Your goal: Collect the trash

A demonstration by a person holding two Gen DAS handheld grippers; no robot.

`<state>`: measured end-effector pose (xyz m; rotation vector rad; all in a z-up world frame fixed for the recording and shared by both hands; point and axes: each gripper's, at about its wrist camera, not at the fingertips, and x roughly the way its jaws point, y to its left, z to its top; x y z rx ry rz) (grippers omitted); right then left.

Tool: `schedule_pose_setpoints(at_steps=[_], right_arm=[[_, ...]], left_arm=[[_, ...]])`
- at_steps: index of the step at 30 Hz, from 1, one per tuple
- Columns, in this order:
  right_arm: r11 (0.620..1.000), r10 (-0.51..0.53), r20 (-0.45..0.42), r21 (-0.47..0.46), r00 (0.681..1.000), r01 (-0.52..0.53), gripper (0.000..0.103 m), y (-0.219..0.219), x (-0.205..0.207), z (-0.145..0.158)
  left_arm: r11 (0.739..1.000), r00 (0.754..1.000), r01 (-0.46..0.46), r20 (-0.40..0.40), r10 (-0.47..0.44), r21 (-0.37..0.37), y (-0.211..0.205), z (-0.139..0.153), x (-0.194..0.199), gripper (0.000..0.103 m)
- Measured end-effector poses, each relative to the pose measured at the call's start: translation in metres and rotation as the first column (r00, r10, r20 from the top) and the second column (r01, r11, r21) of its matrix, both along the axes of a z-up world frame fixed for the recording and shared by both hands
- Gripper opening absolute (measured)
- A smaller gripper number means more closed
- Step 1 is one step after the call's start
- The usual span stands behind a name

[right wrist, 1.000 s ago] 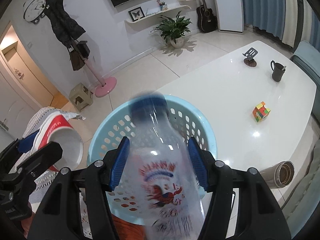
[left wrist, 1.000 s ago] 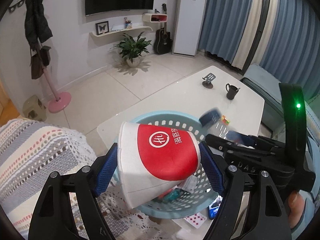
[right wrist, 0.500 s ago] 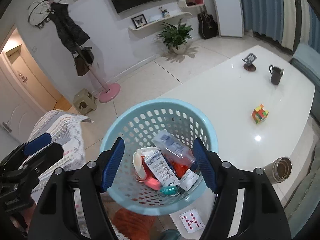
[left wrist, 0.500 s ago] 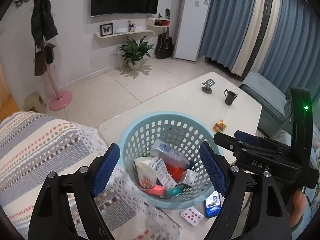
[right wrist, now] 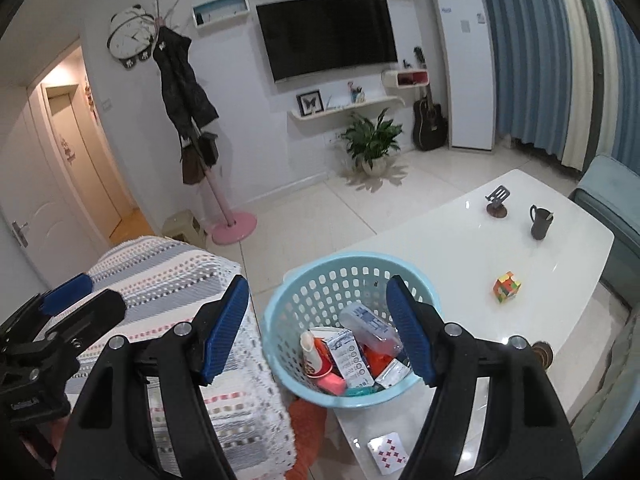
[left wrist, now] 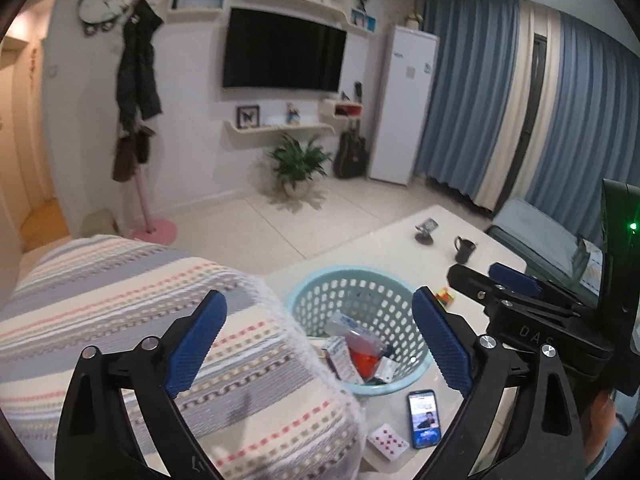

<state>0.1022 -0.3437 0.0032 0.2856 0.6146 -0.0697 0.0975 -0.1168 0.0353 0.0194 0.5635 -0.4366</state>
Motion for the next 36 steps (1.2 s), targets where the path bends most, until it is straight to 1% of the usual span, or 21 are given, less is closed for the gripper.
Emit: schedule_pose_setpoints(at_steps=[3, 4, 6, 8, 12, 15, 16, 19, 22, 25, 28, 32, 34, 36], right_arm=[[1.000, -0.028, 0.023, 0.008, 0.999, 0.028, 0.068, 0.008, -0.014, 0.002], [0.999, -0.031, 0.028, 0.013, 0.999, 0.030, 0.070, 0.010, -0.018, 0.002], [0.999, -0.041, 0.049, 0.007, 0.998, 0.041, 0.073, 0.014, -0.026, 0.005], [0.998, -0.058, 0.070, -0.024, 0.996, 0.060, 0.074, 0.021, -0.034, 0.010], [0.993, -0.070, 0.112, -0.086, 0.991, 0.080, 0.075, 0.036, -0.054, 0.017], [0.985, -0.083, 0.131, -0.141, 0.988, 0.101, 0.075, 0.046, -0.068, 0.016], [0.981, -0.090, 0.136, -0.161, 0.987, 0.111, 0.075, 0.050, -0.072, 0.015], [0.979, -0.090, 0.139, -0.172, 0.986, 0.113, 0.076, 0.057, -0.080, 0.011], [0.977, -0.087, 0.130, -0.180, 0.988, 0.110, 0.076, 0.061, -0.083, 0.009], [0.977, -0.083, 0.141, -0.185, 0.987, 0.109, 0.076, 0.065, -0.085, 0.011], [0.977, -0.070, 0.150, -0.191, 0.986, 0.098, 0.076, 0.072, -0.084, 0.013], [0.974, -0.060, 0.157, -0.206, 0.986, 0.093, 0.076, 0.079, -0.086, 0.013], [0.973, -0.062, 0.158, -0.211, 0.985, 0.095, 0.080, 0.080, -0.086, 0.013], [0.972, -0.065, 0.158, -0.213, 0.985, 0.098, 0.080, 0.080, -0.086, 0.013]], left_arm=[[0.999, 0.998, -0.044, 0.041, 0.044, 0.002, 0.010, 0.003, -0.019, 0.094], [0.998, 0.997, -0.056, 0.057, 0.055, 0.009, 0.011, 0.004, -0.025, 0.094], [0.998, 0.995, -0.056, 0.083, 0.053, 0.031, 0.011, 0.005, -0.037, 0.094], [0.998, 0.994, -0.051, 0.095, 0.047, 0.035, 0.012, 0.006, -0.048, 0.094], [0.998, 0.990, -0.068, 0.119, 0.068, -0.006, 0.021, 0.008, -0.067, 0.094], [0.995, 0.986, -0.090, 0.141, 0.093, -0.031, 0.029, 0.008, -0.078, 0.094], [0.995, 0.984, -0.096, 0.151, 0.099, -0.032, 0.031, 0.007, -0.083, 0.094], [0.993, 0.978, -0.116, 0.172, 0.118, -0.023, 0.037, 0.006, -0.092, 0.094], [0.991, 0.973, -0.136, 0.186, 0.136, -0.017, 0.043, 0.007, -0.097, 0.094], [0.987, 0.967, -0.163, 0.197, 0.162, -0.011, 0.052, 0.008, -0.100, 0.095], [0.988, 0.969, -0.155, 0.189, 0.156, -0.018, 0.059, 0.007, -0.102, 0.095], [0.985, 0.969, -0.168, 0.181, 0.171, -0.033, 0.066, 0.005, -0.101, 0.095], [0.985, 0.970, -0.167, 0.172, 0.172, -0.041, 0.068, 0.005, -0.099, 0.095], [0.985, 0.971, -0.168, 0.165, 0.172, -0.043, 0.070, 0.003, -0.097, 0.095]])
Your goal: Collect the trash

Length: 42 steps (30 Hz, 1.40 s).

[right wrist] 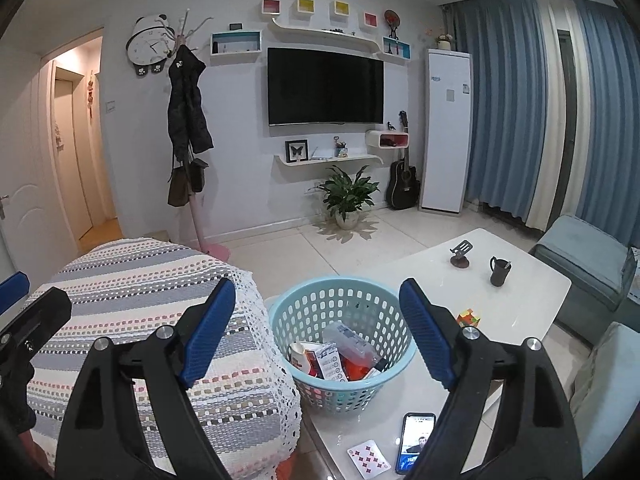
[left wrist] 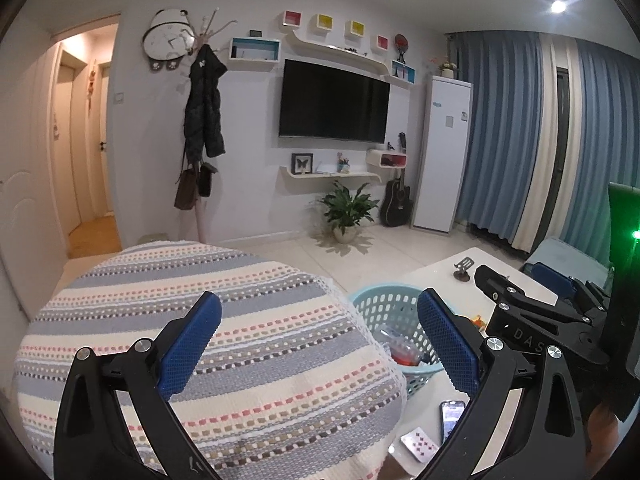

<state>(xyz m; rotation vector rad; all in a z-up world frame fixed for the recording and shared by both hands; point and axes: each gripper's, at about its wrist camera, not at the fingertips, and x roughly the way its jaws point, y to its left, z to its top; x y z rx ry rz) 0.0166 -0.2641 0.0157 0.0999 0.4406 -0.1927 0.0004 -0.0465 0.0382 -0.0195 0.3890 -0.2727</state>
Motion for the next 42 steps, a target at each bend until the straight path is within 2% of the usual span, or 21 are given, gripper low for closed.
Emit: schedule_pose_setpoints(at_steps=[13, 42], right_arm=[[1.000, 0.013, -0.017, 0.013, 1.000, -0.012, 0.080, -0.0029, 0.0049, -0.0046], [1.000, 0.017, -0.027, 0.020, 0.999, -0.017, 0.080, -0.0036, 0.0050, -0.0020]], left_arm=[[1.000, 0.999, 0.027, -0.047, -0.027, -0.006, -0.0034, -0.0100, 0.0068, 0.095], [1.000, 0.999, 0.024, -0.038, -0.024, 0.007, -0.0068, -0.0088, 0.0043, 0.095]])
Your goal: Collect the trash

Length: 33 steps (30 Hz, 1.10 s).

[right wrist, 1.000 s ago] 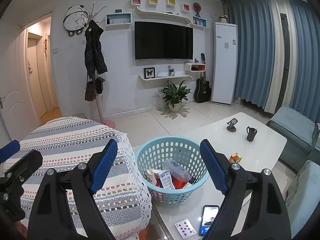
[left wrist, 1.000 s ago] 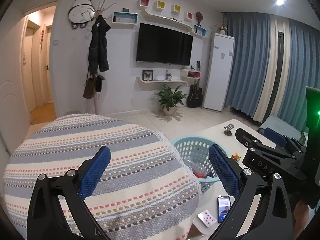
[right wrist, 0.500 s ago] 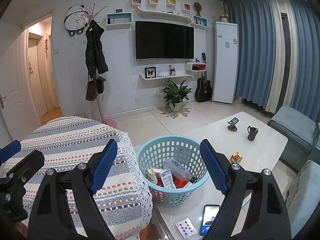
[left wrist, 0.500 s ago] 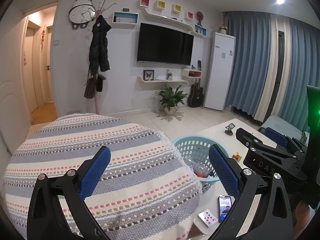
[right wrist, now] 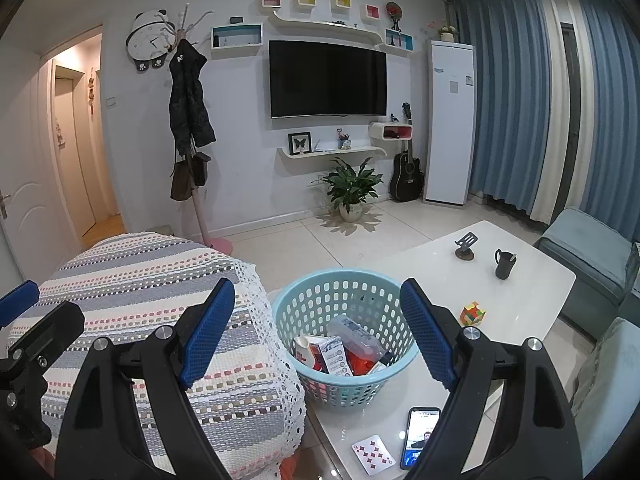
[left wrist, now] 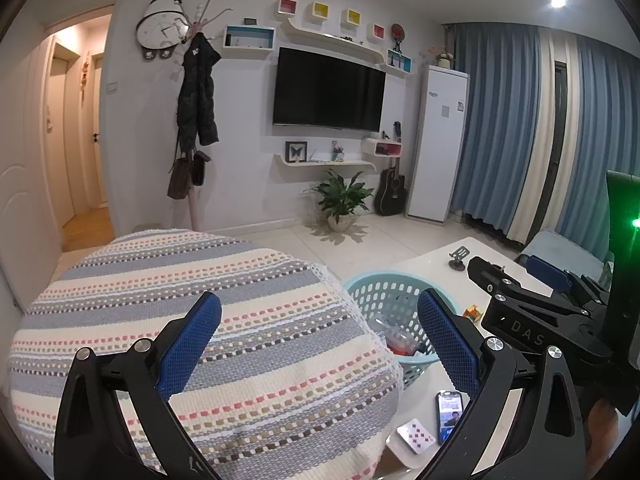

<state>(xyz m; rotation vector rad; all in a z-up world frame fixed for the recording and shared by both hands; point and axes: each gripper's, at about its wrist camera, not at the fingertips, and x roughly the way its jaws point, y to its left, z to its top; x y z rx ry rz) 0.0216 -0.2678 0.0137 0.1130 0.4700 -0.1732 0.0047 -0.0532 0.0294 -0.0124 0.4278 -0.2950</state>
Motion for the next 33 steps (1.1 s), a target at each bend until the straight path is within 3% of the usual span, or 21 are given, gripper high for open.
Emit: schedule_pose_setpoints(at_steps=[33], right_arm=[[1.000, 0.000, -0.012, 0.010, 1.000, 0.001, 0.080, -0.0022, 0.0031, -0.0020]], left_arm=[[1.000, 1.000, 0.005, -0.011, -0.005, 0.003, -0.0062, -0.0021, 0.0012, 0.095]])
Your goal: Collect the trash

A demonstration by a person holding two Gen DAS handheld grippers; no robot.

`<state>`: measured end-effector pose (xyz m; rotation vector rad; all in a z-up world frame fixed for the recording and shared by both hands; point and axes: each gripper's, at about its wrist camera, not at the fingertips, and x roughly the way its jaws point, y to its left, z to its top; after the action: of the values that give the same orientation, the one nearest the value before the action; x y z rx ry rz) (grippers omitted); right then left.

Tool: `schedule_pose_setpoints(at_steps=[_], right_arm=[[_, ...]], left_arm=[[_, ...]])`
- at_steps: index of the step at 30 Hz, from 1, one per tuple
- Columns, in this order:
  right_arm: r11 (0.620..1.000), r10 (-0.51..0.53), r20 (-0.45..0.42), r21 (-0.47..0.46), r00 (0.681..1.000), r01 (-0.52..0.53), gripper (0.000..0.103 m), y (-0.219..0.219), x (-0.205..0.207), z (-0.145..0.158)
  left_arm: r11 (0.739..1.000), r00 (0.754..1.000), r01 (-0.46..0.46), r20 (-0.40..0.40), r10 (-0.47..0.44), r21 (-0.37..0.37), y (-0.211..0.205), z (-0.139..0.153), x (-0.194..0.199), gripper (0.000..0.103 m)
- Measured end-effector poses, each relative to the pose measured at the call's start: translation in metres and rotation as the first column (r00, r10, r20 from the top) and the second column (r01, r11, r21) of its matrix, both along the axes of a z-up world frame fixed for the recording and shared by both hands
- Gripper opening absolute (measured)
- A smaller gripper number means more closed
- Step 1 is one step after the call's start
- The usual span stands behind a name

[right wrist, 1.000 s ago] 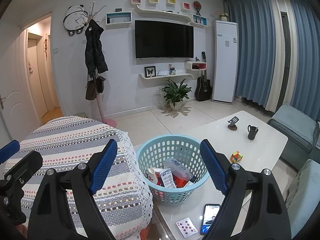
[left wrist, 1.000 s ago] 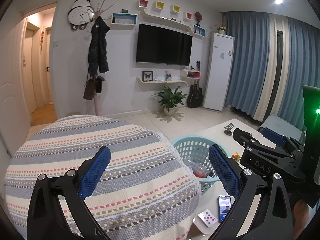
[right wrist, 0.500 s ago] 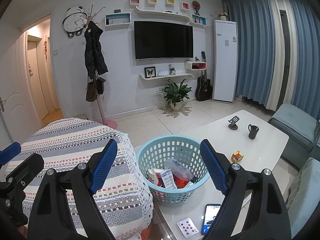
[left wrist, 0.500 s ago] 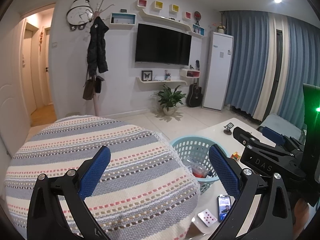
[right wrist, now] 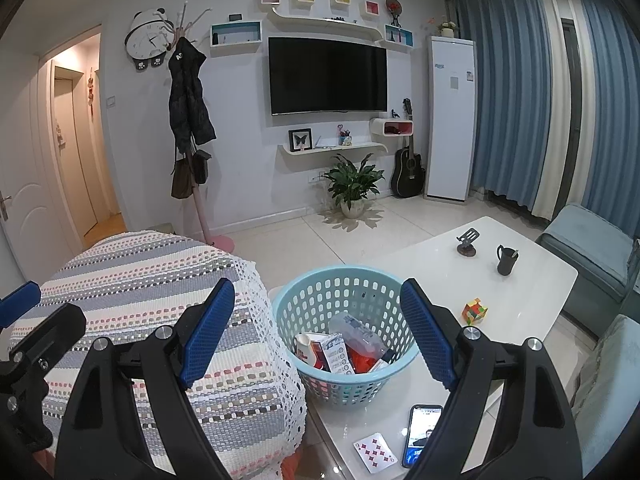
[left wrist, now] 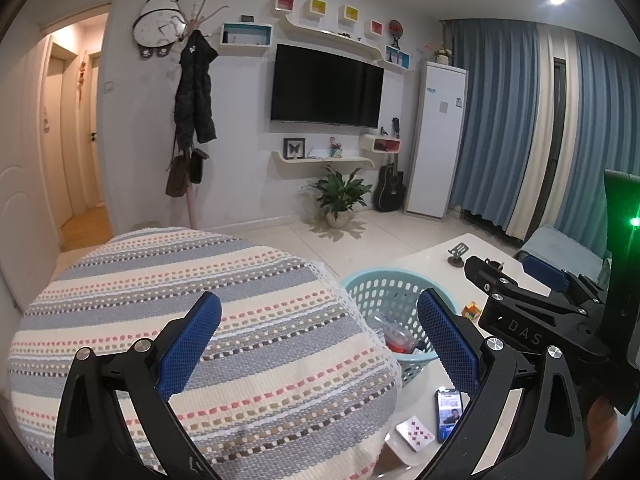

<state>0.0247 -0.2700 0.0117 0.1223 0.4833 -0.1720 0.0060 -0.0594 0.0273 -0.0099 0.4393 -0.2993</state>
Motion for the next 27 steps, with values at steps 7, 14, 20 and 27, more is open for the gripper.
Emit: schedule_pose_setpoints(at_steps=[7, 14, 20, 27], right_arm=[[1.000, 0.001, -0.002, -0.003, 1.000, -0.001, 0.080, 0.0009, -0.0001, 0.0005], [1.000, 0.004, -0.001, -0.007, 1.000, -0.004, 0.080, 0.0031, -0.0018, -0.0004], [1.000, 0.006, 0.004, -0.010, 1.000, -0.006, 0.080, 0.0048, -0.0034, 0.0003], [1.000, 0.004, 0.007, -0.017, 1.000, -0.004, 0.080, 0.0063, -0.0048, 0.0014]], left_arm=[[1.000, 1.000, -0.002, -0.001, 0.002, -0.004, 0.0016, 0.0010, -0.0007, 0.095], [1.000, 1.000, -0.020, 0.018, 0.019, 0.016, 0.0012, 0.0039, -0.0022, 0.095], [0.998, 0.998, -0.051, 0.047, 0.049, 0.031, 0.0019, 0.0067, -0.0051, 0.095], [0.997, 0.998, -0.060, 0.033, 0.058, 0.040, 0.0026, 0.0076, -0.0028, 0.095]])
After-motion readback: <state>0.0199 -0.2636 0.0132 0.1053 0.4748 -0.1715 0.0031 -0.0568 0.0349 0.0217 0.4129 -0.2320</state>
